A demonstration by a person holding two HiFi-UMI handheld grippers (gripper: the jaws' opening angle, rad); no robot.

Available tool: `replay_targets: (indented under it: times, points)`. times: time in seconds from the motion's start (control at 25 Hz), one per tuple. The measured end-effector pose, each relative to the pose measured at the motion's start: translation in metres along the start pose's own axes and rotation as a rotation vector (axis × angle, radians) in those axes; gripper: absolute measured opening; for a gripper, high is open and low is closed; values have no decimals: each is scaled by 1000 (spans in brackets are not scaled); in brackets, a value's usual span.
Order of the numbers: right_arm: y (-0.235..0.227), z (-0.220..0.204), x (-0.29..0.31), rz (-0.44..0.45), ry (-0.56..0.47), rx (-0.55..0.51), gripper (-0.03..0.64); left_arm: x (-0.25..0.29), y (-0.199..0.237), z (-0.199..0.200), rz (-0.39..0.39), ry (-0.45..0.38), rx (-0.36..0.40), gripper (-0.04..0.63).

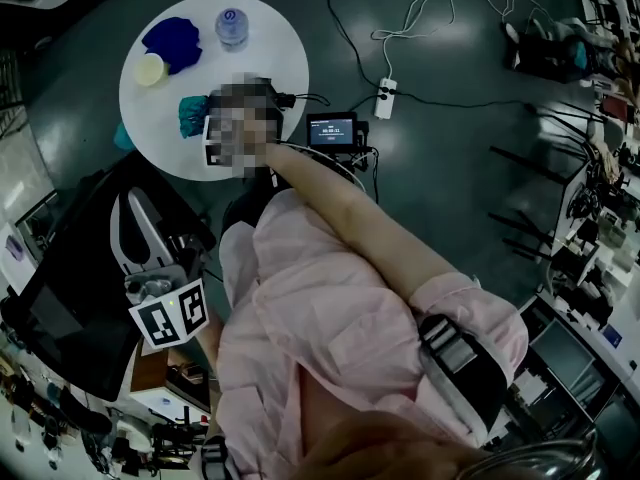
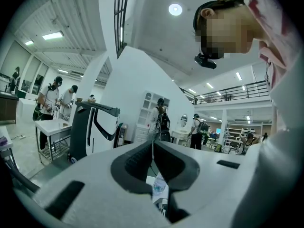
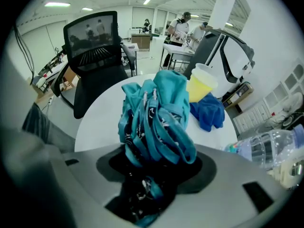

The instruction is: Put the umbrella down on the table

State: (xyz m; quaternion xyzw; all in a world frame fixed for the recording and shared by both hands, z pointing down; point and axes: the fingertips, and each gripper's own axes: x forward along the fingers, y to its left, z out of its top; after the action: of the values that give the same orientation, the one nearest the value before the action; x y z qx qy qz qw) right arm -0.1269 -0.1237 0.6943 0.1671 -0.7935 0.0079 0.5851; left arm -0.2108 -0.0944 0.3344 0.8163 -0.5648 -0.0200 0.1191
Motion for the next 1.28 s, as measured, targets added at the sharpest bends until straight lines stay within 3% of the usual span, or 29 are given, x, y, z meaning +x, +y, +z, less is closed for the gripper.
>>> replay_targets:
  times: [0.4, 1.28]
  points:
    - [2, -6, 4, -21, 35, -17, 247, 0, 3, 7, -1, 2, -1, 22]
    - [10, -13, 28, 27, 82, -43, 249, 3, 19, 7, 20, 4, -7, 23]
